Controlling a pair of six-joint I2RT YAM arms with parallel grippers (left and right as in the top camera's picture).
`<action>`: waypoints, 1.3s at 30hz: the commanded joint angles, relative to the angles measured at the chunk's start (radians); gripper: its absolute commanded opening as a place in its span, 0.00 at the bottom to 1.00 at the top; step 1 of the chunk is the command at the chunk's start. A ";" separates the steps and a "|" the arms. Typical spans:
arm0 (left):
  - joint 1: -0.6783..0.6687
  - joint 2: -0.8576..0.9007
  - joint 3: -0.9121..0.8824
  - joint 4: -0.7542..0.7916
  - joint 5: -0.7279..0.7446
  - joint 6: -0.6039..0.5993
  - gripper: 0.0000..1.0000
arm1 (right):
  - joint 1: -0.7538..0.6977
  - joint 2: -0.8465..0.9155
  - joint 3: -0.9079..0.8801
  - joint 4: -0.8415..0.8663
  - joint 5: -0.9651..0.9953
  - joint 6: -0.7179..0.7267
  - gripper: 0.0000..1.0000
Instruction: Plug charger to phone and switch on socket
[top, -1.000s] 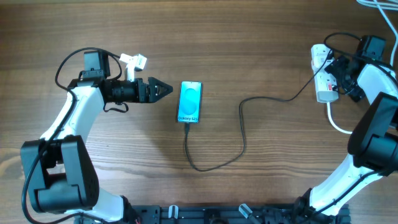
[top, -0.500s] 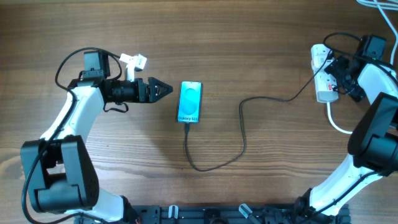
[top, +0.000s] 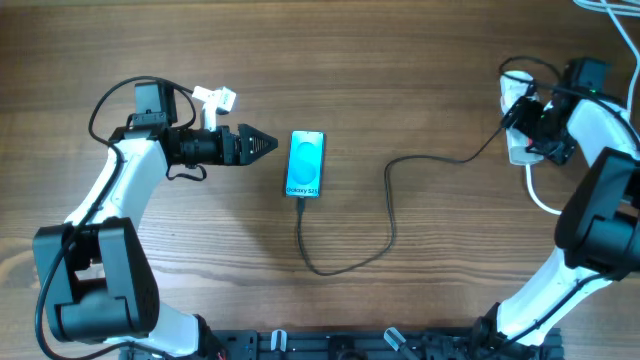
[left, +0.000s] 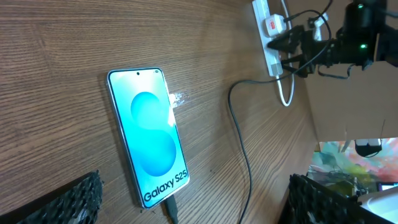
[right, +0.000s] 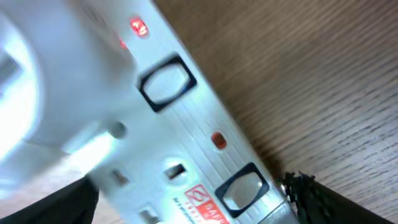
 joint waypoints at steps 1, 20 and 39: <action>0.001 -0.008 -0.001 0.003 0.001 0.002 1.00 | 0.001 0.057 -0.041 -0.040 0.031 -0.021 1.00; 0.001 -0.008 -0.001 0.003 0.001 0.002 1.00 | 0.001 0.057 -0.041 0.198 0.032 -0.024 1.00; 0.001 -0.008 -0.001 0.003 0.001 0.002 1.00 | 0.001 0.057 -0.041 0.411 0.032 -0.024 1.00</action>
